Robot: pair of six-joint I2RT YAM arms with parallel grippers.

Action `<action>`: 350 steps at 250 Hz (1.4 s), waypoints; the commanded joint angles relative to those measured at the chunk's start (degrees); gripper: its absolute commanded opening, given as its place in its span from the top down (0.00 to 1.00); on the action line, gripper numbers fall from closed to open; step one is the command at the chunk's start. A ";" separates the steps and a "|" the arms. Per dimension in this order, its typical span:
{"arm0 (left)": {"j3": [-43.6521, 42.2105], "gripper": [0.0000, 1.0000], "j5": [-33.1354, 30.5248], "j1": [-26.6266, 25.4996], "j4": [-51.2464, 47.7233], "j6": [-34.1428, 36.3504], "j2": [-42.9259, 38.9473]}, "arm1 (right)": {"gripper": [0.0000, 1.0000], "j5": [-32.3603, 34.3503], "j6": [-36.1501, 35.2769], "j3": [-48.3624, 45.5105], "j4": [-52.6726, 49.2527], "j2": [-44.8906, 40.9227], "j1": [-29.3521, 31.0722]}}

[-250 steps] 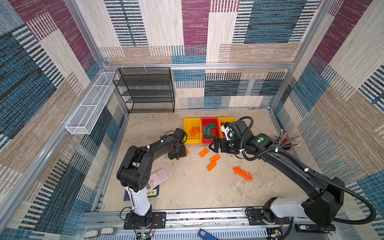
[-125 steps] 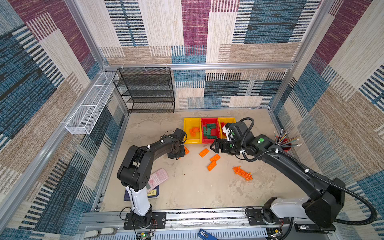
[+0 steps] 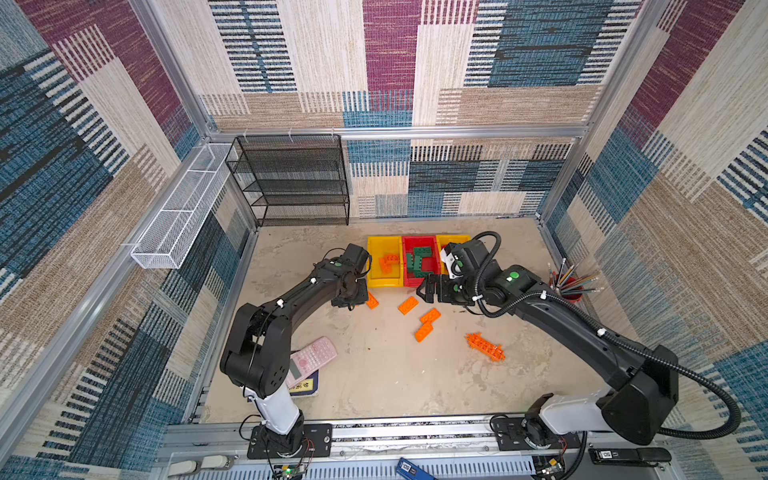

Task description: Sort the legos into containers by color

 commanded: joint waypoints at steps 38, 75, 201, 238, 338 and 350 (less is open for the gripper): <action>16.31 0.73 -0.73 0.14 -6.34 4.69 5.68 | 0.00 2.40 -2.97 2.93 2.11 1.74 -0.05; 25.57 0.73 0.28 0.19 -7.96 5.32 11.89 | 0.00 3.59 -3.83 4.39 1.90 2.84 -0.04; 50.36 0.56 3.45 0.18 -12.91 5.18 32.46 | 0.00 6.17 -6.66 9.21 -1.61 6.10 -1.77; 54.73 0.34 4.65 0.25 -14.16 5.80 35.19 | 0.00 6.42 -6.78 9.78 -2.46 6.14 -2.40; 24.41 0.32 1.29 0.26 1.58 -1.27 12.78 | 0.00 4.33 -6.05 10.15 -2.42 7.00 -2.68; 17.53 0.32 1.13 0.13 5.01 -3.52 8.62 | 0.00 3.72 -5.91 9.76 -2.14 6.87 -2.68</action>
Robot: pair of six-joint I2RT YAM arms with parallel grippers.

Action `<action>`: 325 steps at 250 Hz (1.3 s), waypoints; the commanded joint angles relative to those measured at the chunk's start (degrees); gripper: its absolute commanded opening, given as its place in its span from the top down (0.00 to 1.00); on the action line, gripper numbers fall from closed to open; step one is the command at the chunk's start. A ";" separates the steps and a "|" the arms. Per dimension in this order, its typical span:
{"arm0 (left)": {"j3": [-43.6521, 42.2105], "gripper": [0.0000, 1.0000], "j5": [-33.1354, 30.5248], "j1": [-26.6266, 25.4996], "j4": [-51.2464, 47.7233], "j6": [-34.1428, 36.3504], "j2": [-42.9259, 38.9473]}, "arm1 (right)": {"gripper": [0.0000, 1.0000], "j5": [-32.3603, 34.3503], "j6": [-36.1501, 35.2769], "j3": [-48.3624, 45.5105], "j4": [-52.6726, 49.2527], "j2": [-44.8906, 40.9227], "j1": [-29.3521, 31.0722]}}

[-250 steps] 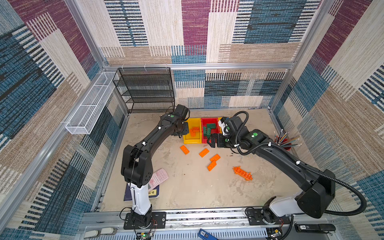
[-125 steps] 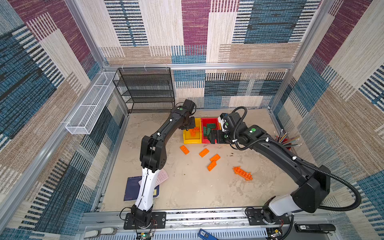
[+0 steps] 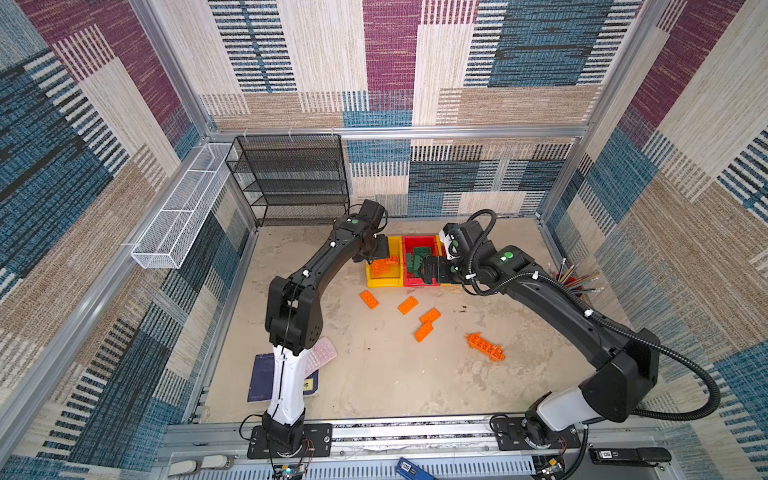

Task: Sort the legos into containers by color
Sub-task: 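Move the left gripper down onto an orange brick beside the bin and grasp it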

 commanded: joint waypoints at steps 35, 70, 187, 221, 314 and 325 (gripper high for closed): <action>-27.07 0.29 -1.42 -0.08 15.47 -12.04 -16.13 | 0.00 -3.13 0.85 -1.90 1.31 -0.86 -0.03; -34.15 0.23 0.19 -0.21 16.06 -15.59 -18.40 | 0.00 -3.32 1.14 -3.05 1.02 -2.31 0.06; -35.86 0.17 3.01 -0.95 18.60 -20.36 -11.91 | 0.00 -2.96 5.70 -9.48 1.46 -10.84 0.06; -31.76 0.17 1.96 -1.06 14.99 -19.60 -8.08 | 0.00 -2.34 7.07 -11.23 1.46 -13.29 0.06; -26.95 0.20 1.77 -1.09 10.62 -18.31 -2.32 | 0.00 -1.23 8.54 -13.32 0.93 -17.13 0.06; -26.50 0.21 1.77 -1.09 10.04 -18.33 -1.65 | 0.00 -1.13 8.37 -13.28 0.91 -17.21 0.06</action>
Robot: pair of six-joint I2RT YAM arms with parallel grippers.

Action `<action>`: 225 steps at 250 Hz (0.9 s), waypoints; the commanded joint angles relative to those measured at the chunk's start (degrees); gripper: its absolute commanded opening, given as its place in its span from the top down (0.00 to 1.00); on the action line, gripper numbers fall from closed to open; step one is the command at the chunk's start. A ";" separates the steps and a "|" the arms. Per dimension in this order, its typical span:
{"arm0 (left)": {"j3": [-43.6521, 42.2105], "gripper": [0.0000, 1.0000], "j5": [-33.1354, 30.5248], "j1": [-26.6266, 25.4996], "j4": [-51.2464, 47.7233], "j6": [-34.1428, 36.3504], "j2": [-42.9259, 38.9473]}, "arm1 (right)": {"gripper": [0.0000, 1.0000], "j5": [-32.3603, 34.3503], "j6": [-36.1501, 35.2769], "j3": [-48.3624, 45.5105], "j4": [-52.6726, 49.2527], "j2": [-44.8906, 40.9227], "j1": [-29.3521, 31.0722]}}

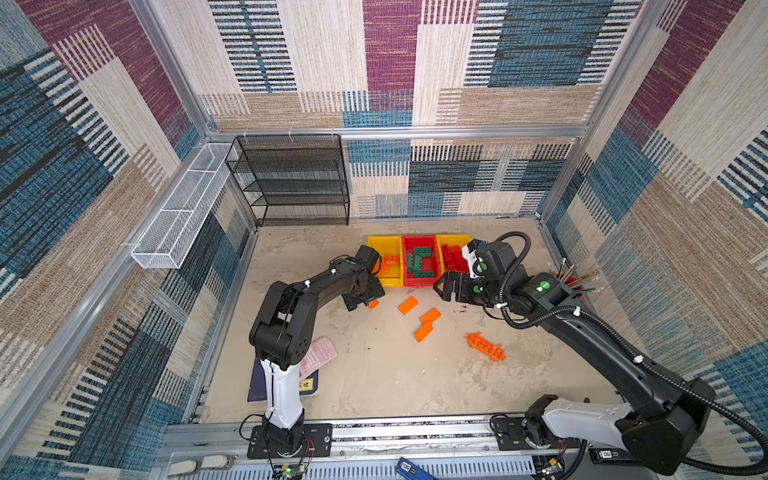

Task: Sort the legos into containers by color
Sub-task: 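Move the left gripper down onto an orange brick beside the bin and grasp it, then carry the orange brick with the left gripper and release it into the yellow bin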

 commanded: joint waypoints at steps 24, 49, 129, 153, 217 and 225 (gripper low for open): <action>1.90 0.24 0.21 -0.08 -3.89 1.12 2.52 | 0.00 0.76 0.32 0.10 0.75 -0.24 0.01; 1.89 0.33 0.04 -0.08 -4.82 1.35 3.02 | 0.00 0.57 -0.19 0.12 0.75 0.20 0.01; 0.80 0.41 -1.60 -0.04 -10.80 3.22 3.34 | 0.00 -0.37 -0.97 -1.14 2.42 0.93 0.02; -0.45 0.49 -1.76 -0.17 -11.48 4.05 2.32 | 0.00 -0.63 -0.98 -1.83 3.19 0.83 0.01; -0.68 0.68 -2.23 -0.11 -14.94 6.72 1.41 | 0.00 -0.86 -0.52 -2.78 4.53 0.53 0.01; -0.65 0.68 -2.37 -0.08 -15.25 7.04 0.91 | 0.00 -0.88 -0.52 -2.75 4.60 0.48 0.01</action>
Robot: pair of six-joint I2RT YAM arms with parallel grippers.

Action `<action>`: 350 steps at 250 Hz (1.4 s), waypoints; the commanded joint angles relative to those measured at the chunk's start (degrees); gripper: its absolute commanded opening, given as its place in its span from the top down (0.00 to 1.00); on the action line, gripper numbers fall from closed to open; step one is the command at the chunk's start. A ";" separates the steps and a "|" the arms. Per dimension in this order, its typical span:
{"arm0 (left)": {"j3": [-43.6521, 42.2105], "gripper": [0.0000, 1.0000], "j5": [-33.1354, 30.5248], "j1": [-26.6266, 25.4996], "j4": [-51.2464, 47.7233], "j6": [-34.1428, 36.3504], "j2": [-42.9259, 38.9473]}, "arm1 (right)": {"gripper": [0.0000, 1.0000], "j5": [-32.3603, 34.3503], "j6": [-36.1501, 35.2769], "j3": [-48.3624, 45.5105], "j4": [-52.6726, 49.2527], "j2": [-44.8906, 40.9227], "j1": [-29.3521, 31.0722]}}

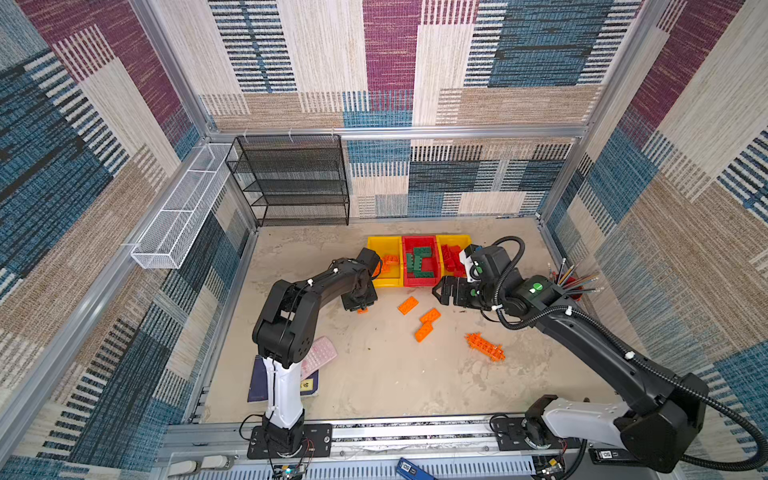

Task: Sort the legos into containers by color
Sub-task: 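Carry the orange brick with the left gripper and release it into the yellow bin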

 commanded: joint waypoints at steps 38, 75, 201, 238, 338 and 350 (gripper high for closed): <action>1.01 0.71 -0.50 0.11 -10.75 4.76 -3.05 | 0.01 -0.19 0.00 0.26 2.38 -0.48 0.02; 7.60 0.72 -2.00 0.14 -14.08 8.51 -4.36 | 0.00 -0.20 0.18 0.76 2.37 -0.39 0.01; 46.91 0.68 -2.05 0.24 -22.31 16.10 14.57 | 0.00 1.48 0.14 3.64 1.15 1.39 0.01; 53.70 0.67 -0.94 0.23 -21.35 15.93 19.79 | 0.00 2.14 -0.17 4.85 -0.08 2.79 0.01; 60.30 0.26 2.99 0.07 -20.35 16.84 24.47 | 0.00 3.67 2.02 5.64 -2.55 2.15 0.01; 58.54 0.26 2.62 -0.19 -19.65 17.59 23.20 | 0.00 3.55 2.36 5.27 -2.61 1.71 0.01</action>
